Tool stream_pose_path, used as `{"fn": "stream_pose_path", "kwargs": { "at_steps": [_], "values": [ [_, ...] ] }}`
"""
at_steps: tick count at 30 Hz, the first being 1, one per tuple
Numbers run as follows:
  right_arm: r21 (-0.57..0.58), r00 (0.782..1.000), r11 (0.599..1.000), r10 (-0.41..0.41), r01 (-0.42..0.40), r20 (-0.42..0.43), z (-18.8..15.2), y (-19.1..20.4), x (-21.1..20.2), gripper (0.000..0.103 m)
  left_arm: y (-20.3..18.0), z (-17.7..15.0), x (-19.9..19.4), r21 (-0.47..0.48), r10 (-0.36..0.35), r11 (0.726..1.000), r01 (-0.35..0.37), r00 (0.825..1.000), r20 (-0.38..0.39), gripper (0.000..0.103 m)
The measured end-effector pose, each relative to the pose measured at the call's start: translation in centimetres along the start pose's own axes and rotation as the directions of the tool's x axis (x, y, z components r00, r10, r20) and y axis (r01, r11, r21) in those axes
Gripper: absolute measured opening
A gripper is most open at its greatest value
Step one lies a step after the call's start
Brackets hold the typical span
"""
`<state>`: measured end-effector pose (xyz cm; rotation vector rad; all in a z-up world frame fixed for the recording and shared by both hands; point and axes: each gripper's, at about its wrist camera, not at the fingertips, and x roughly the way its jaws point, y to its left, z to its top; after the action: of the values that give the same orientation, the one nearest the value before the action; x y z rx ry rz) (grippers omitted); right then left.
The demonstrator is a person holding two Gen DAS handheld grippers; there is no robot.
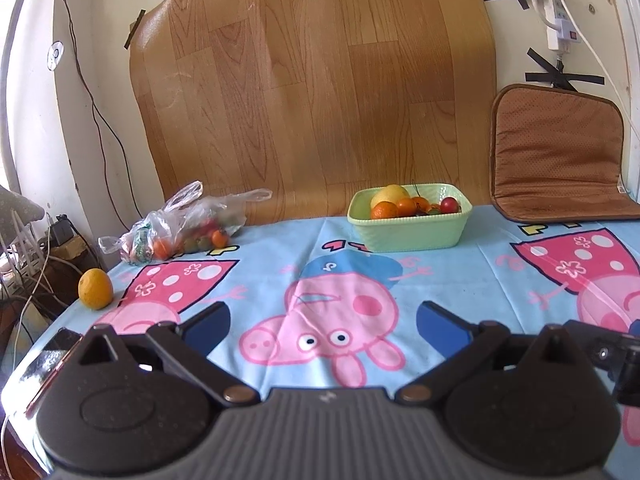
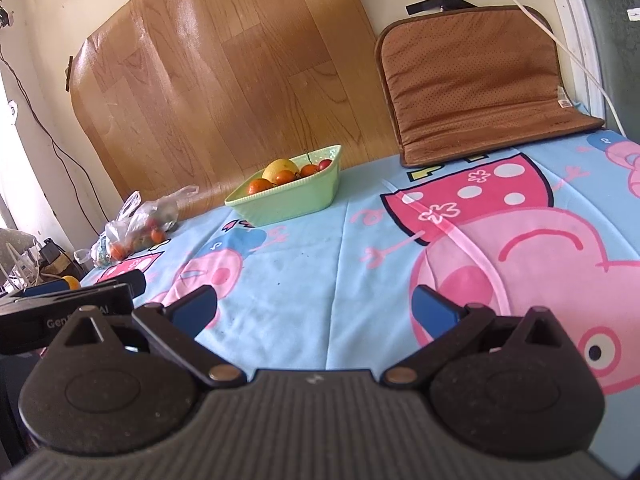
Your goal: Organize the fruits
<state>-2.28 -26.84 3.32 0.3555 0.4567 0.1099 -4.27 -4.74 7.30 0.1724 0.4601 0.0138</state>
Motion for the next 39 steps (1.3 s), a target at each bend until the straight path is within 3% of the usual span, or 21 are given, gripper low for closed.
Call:
{"fn": "stream_pose_path", "kwargs": {
  "at_steps": [5,15,22,39],
  "values": [
    [0.002,1.0,1.0,0.007,-0.007,0.001,0.0,0.1,0.0,0.103,0.5,-0.1,0.2,-0.03,-0.023,0.999,0.022,1.0,-0.019,0.103],
    [0.01,1.0,1.0,0.008,-0.008,-0.012,-0.1,0.0,0.2,0.103,0.5,-0.9,1.1,-0.011,0.024,1.0,-0.024,0.999,-0.04,0.103],
    [0.014,1.0,1.0,0.01,-0.01,-0.019,-0.3,0.0,0.3,0.103,0.3,-1.3,1.8,0.006,0.029,1.0,-0.029,0.995,-0.094,0.103],
    [0.036,0.999,0.999,0.012,-0.011,-0.037,-0.7,-0.5,0.8,0.103,-0.7,-1.8,2.2,0.08,0.086,0.994,-0.08,0.993,-0.078,0.103]
  ]
}}
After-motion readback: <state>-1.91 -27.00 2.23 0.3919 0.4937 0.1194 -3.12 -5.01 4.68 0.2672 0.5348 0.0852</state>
